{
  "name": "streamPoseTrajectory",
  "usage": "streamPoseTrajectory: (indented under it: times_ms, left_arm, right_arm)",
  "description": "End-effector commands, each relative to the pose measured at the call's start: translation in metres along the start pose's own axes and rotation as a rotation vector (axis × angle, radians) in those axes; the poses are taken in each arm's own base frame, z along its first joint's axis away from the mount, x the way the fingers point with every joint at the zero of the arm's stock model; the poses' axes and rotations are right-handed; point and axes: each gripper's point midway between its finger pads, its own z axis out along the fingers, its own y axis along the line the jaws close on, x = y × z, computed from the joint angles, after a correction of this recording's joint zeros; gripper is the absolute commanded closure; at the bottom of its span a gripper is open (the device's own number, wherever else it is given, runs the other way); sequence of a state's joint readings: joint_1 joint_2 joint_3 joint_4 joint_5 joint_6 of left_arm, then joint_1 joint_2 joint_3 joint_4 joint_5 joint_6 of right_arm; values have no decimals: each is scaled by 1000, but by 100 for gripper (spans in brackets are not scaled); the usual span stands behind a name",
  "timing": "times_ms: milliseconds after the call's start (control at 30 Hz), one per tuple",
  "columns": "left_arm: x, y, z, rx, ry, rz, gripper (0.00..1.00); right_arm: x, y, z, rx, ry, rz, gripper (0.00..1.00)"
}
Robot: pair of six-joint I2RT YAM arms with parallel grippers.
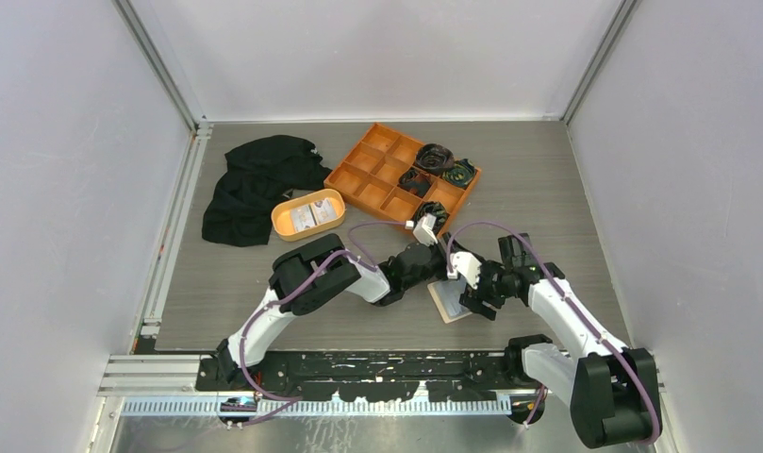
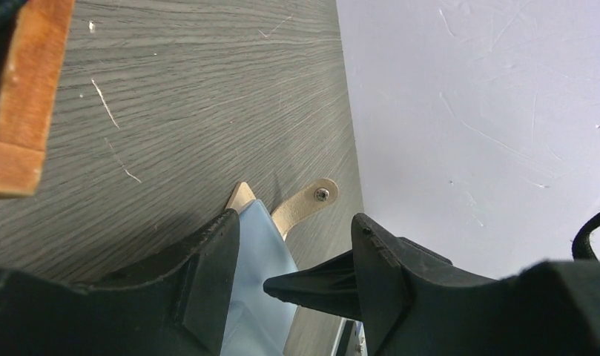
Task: Put the credit cards into the card holder
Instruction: Open the card holder at the center of the board.
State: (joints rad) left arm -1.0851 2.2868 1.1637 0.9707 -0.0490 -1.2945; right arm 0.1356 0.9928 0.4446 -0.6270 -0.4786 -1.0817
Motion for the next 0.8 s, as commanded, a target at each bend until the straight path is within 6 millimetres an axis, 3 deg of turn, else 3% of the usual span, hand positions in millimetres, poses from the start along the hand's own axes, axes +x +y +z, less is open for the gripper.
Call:
streamPoseTrajectory:
  times_ms: [0, 433, 667, 767]
  left_arm:
    - [1, -48, -4, 107, 4, 41, 42]
    - [-23, -75, -27, 113, -24, 160, 42]
    - [-31, -67, -49, 51, -47, 243, 42]
    - [-27, -65, -59, 50, -26, 268, 43]
  right_arm:
    - [-22, -32, -7, 114, -74, -3, 24]
    - [-23, -47, -20, 152, -111, 140, 21]
    - [-23, -58, -22, 184, -114, 207, 21]
    - [-11, -72, -25, 241, -78, 277, 25]
